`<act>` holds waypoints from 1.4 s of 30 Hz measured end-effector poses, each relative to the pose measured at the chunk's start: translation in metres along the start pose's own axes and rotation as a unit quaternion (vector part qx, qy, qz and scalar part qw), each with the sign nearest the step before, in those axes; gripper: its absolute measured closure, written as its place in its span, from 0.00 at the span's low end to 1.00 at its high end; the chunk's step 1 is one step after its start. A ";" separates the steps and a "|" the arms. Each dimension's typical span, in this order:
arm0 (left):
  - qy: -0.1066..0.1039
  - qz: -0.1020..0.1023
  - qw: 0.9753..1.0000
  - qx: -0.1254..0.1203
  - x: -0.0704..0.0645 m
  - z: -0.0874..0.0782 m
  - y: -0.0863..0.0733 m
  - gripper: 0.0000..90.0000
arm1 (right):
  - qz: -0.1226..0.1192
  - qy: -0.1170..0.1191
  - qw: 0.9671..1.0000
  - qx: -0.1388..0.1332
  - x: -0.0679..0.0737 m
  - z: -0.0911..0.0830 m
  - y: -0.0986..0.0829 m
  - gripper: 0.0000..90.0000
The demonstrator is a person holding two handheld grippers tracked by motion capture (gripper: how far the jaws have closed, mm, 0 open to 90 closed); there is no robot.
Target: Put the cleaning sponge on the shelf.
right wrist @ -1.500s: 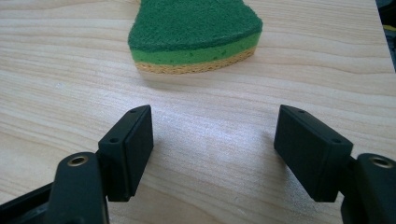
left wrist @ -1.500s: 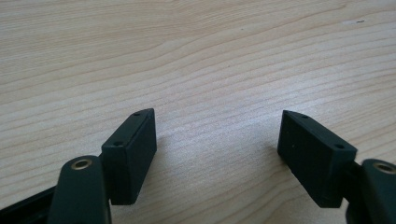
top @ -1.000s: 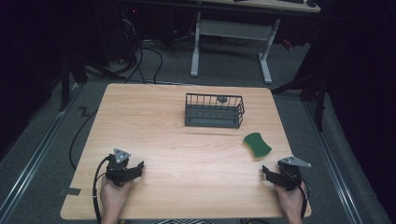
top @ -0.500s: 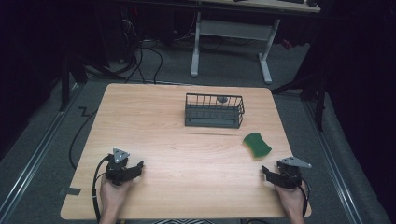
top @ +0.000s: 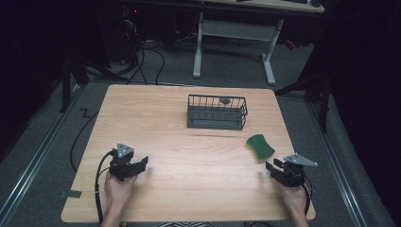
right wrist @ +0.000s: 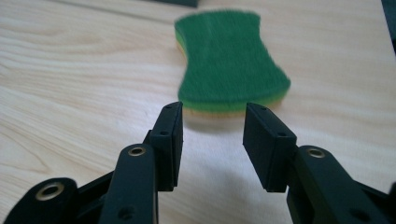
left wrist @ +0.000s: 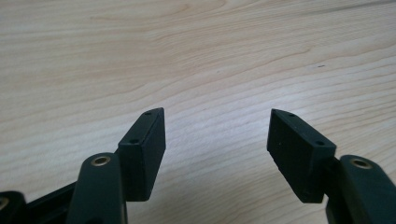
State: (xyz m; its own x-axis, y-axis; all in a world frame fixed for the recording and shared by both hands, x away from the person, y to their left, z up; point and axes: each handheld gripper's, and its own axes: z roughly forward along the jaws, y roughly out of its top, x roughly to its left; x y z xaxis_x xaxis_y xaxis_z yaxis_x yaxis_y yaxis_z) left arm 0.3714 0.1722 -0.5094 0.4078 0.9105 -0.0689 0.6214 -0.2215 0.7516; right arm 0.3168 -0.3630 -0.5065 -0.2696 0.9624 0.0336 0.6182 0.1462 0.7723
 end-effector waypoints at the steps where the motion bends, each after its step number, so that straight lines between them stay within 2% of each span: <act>1: 0.000 0.000 1.000 0.000 0.000 0.000 0.000 0.42 | 0.000 0.000 1.000 0.000 0.000 0.000 0.000 0.65; 2: -0.007 0.007 1.000 -0.003 -0.003 -0.001 0.006 0.43 | -0.010 -0.002 1.000 -0.017 0.002 -0.003 0.007 0.65; 4: -0.015 0.012 1.000 -0.004 -0.006 0.000 0.013 0.43 | -0.013 0.002 1.000 -0.027 0.001 -0.004 0.012 0.65; 8: -0.029 0.019 0.999 -0.004 -0.011 0.003 0.026 0.44 | 0.001 0.022 0.999 -0.032 0.000 -0.003 0.027 0.65; 14: -0.044 0.023 0.999 -0.008 -0.016 0.007 0.044 0.47 | 0.000 0.035 0.999 -0.037 0.001 0.001 0.044 0.68; 17: -0.047 0.031 0.998 -0.008 -0.020 0.009 0.054 0.49 | 0.000 0.051 0.998 -0.040 0.001 0.005 0.056 0.69; 19: -0.048 0.037 0.998 -0.012 -0.022 0.011 0.062 0.49 | 0.002 0.052 0.998 -0.042 0.002 0.006 0.059 0.70; 26: -0.076 0.029 0.996 -0.022 -0.030 0.019 0.092 0.50 | 0.009 0.067 0.996 -0.052 -0.001 0.009 0.085 0.72; 29: -0.072 0.031 0.997 -0.028 -0.033 0.022 0.101 0.49 | 0.015 0.073 0.996 -0.055 -0.002 0.009 0.092 0.72; 30: -0.074 0.031 0.996 -0.031 -0.034 0.023 0.105 0.49 | 0.023 0.084 0.995 -0.056 -0.003 0.011 0.098 0.73; 32: -0.083 0.022 0.996 -0.037 -0.037 0.028 0.115 0.49 | 0.019 0.081 0.995 -0.054 -0.003 0.013 0.104 0.73; 36: -0.086 0.022 0.995 -0.039 -0.040 0.033 0.126 0.49 | 0.019 0.080 0.995 -0.059 -0.003 0.016 0.117 0.73; 41: -0.072 0.034 0.996 -0.048 -0.048 0.038 0.147 0.49 | 0.023 0.081 0.994 -0.068 -0.003 0.020 0.131 0.72; 42: -0.075 0.032 0.995 -0.051 -0.048 0.039 0.150 0.50 | 0.017 0.076 0.995 -0.068 -0.003 0.022 0.136 0.71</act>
State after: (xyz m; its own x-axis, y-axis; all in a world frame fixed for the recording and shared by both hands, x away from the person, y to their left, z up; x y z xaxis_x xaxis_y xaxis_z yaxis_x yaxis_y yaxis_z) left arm 0.4712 0.0812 -0.4186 0.5443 0.8315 -0.1111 0.5234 -0.2331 0.8196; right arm 0.4181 -0.3409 -0.4154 -0.3646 0.9192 0.1489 0.5261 0.0714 0.8474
